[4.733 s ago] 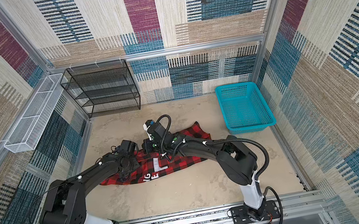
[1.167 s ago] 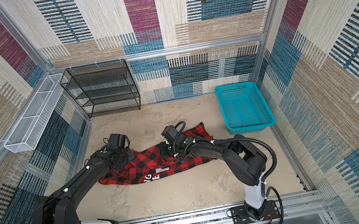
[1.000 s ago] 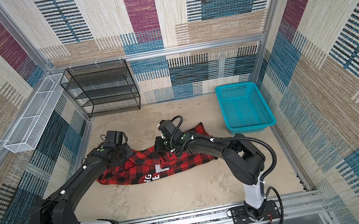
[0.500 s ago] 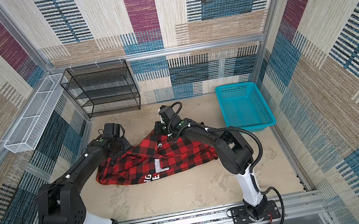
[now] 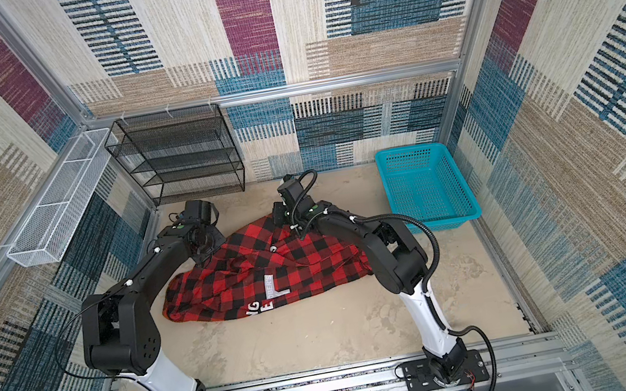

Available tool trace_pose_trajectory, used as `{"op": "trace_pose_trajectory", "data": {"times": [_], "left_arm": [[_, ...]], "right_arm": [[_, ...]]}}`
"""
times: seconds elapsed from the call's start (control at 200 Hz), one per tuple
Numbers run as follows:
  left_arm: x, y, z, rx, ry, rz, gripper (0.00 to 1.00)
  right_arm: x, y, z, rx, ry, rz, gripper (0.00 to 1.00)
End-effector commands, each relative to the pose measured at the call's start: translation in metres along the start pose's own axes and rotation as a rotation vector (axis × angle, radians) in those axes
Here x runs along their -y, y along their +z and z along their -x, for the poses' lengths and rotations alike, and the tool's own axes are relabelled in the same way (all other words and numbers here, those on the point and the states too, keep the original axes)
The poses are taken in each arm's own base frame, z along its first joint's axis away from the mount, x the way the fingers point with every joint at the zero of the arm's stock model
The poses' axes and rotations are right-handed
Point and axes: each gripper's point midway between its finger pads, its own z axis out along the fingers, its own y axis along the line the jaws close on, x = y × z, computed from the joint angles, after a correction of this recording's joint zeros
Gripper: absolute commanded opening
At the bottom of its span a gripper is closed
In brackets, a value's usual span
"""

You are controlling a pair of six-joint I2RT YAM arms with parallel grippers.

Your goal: Fold and stack the long sleeve shirts

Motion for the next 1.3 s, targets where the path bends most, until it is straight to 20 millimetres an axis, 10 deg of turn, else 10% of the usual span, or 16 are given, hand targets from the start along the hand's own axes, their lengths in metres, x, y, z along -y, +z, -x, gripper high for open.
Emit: {"op": "trace_pose_trajectory", "data": {"times": [0.0, 0.185, 0.381, 0.556, 0.826, 1.037, 1.297], "left_arm": [[-0.007, 0.001, 0.008, 0.033, -0.04, 0.051, 0.0], [0.002, 0.003, 0.01, 0.014, -0.003, 0.027, 0.0], [0.011, -0.003, 0.013, 0.008, 0.028, -0.019, 0.0], [0.013, -0.008, 0.015, 0.012, 0.056, -0.029, 0.0], [0.015, -0.014, 0.021, 0.032, 0.059, -0.038, 0.0], [0.021, -0.023, 0.032, 0.065, 0.007, -0.097, 0.0], [0.028, -0.016, 0.023, 0.016, 0.021, -0.119, 0.0]], "right_arm": [[-0.002, -0.008, 0.031, 0.128, -0.024, -0.012, 0.1], [-0.014, -0.026, 0.036, 0.096, -0.099, 0.018, 0.41], [0.008, -0.072, -0.005, -0.028, -0.211, -0.043, 0.58], [0.058, -0.105, -0.029, -0.062, -0.264, -0.222, 0.47], [0.111, -0.062, -0.043, -0.128, -0.183, -0.272, 0.23], [0.14, -0.058, -0.036, -0.132, -0.174, -0.35, 0.34], [0.156, -0.127, -0.048, -0.142, -0.111, -0.466, 0.45]]}}
